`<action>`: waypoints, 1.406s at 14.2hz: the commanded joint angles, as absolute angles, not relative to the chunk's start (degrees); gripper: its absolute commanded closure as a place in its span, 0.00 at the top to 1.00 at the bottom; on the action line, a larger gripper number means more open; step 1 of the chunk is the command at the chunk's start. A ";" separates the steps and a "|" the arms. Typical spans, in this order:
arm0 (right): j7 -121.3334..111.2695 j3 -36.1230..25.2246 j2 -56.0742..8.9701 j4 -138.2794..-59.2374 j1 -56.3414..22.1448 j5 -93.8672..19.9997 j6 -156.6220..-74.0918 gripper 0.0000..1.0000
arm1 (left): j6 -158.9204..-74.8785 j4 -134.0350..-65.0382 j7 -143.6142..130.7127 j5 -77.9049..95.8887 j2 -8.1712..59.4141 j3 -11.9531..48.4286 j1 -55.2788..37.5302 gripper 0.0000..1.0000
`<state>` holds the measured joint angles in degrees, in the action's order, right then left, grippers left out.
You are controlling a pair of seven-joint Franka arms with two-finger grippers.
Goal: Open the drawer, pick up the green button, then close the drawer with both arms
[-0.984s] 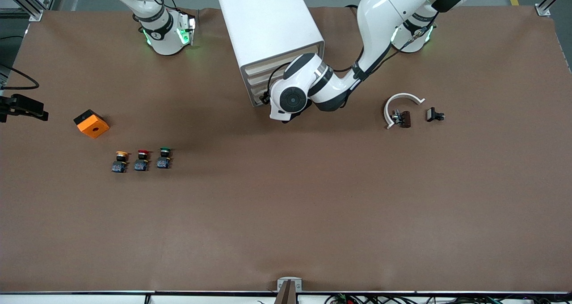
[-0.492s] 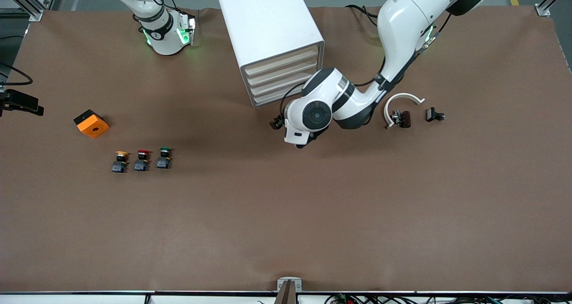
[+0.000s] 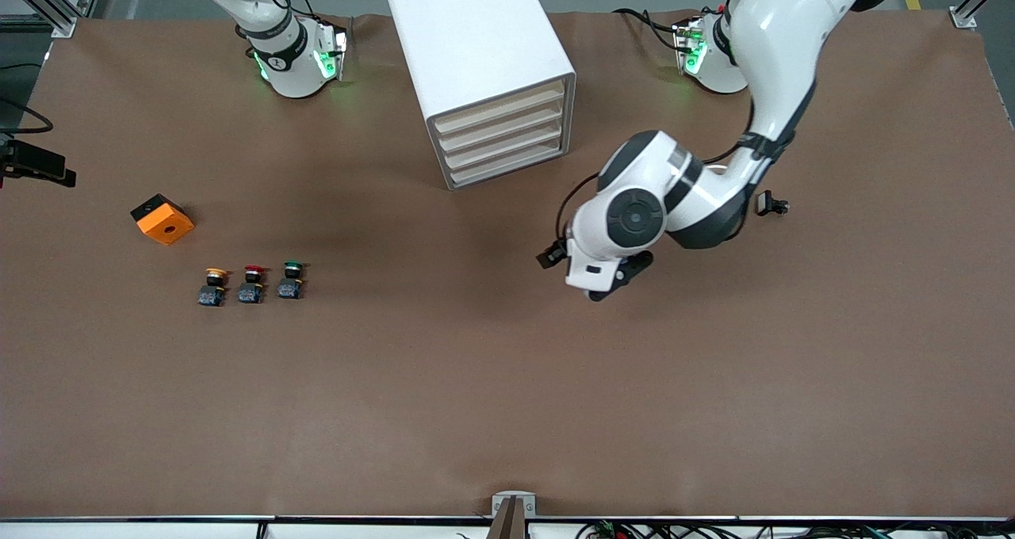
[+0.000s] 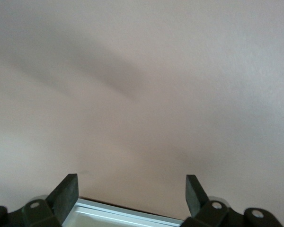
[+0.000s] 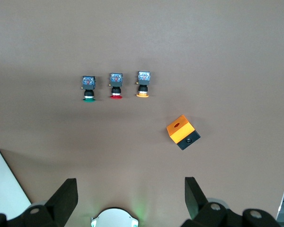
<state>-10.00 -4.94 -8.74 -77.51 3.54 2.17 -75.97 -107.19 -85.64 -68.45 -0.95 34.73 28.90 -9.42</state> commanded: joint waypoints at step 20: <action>-12.21 -4.31 3.08 -86.22 2.55 -1.05 -79.45 1.00 | -85.25 -102.82 -3.12 2.63 -0.95 -0.94 -7.03 1.00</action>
